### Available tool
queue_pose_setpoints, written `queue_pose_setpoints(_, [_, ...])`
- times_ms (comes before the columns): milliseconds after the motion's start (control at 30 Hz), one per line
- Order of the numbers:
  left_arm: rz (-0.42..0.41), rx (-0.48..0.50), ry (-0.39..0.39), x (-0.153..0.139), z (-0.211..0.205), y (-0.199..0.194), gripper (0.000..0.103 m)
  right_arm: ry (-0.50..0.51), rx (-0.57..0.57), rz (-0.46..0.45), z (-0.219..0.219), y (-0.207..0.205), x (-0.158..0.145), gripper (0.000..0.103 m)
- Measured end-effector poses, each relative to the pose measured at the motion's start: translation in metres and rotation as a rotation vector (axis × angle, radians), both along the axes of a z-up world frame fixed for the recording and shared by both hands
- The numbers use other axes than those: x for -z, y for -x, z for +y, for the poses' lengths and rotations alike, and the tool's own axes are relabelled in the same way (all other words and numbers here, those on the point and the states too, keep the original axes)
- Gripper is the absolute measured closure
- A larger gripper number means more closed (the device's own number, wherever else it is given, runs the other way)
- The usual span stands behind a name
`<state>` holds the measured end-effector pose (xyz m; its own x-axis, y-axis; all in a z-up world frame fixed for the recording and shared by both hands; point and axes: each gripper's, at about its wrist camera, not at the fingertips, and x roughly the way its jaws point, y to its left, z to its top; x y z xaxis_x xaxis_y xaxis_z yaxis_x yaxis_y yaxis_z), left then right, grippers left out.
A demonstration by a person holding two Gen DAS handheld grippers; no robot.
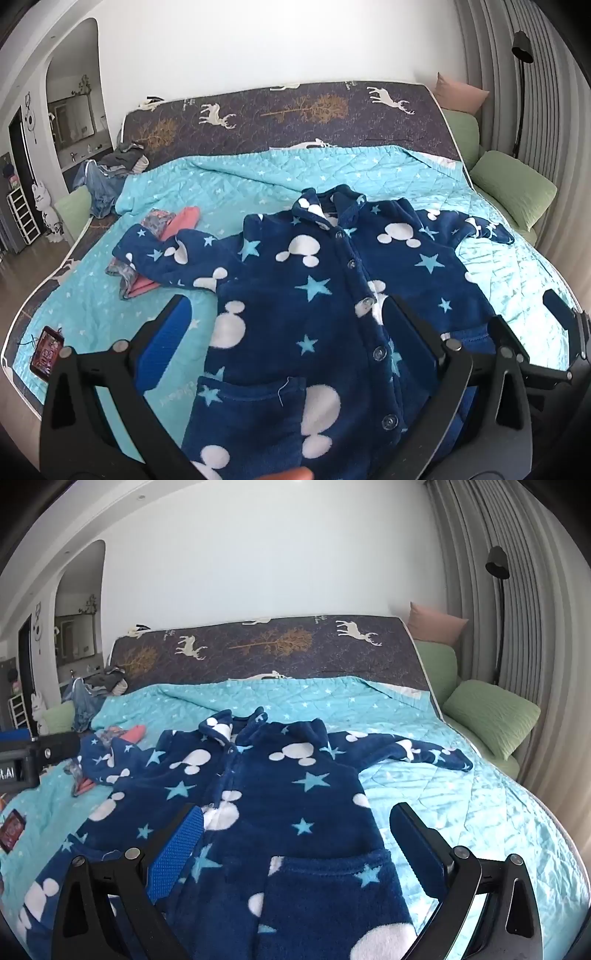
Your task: Fold small clothes
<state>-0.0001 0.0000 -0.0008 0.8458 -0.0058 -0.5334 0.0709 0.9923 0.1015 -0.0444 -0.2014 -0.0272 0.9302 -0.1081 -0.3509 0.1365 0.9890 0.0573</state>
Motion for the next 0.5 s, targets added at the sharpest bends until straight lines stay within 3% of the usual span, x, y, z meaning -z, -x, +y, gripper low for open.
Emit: queue_pose_setpoints(500, [0.056,0.003,0.008,0.019,0.003,-0.009,0.001,0.012,-0.039,0.002,0.008,-0.003,-0.004,0.000])
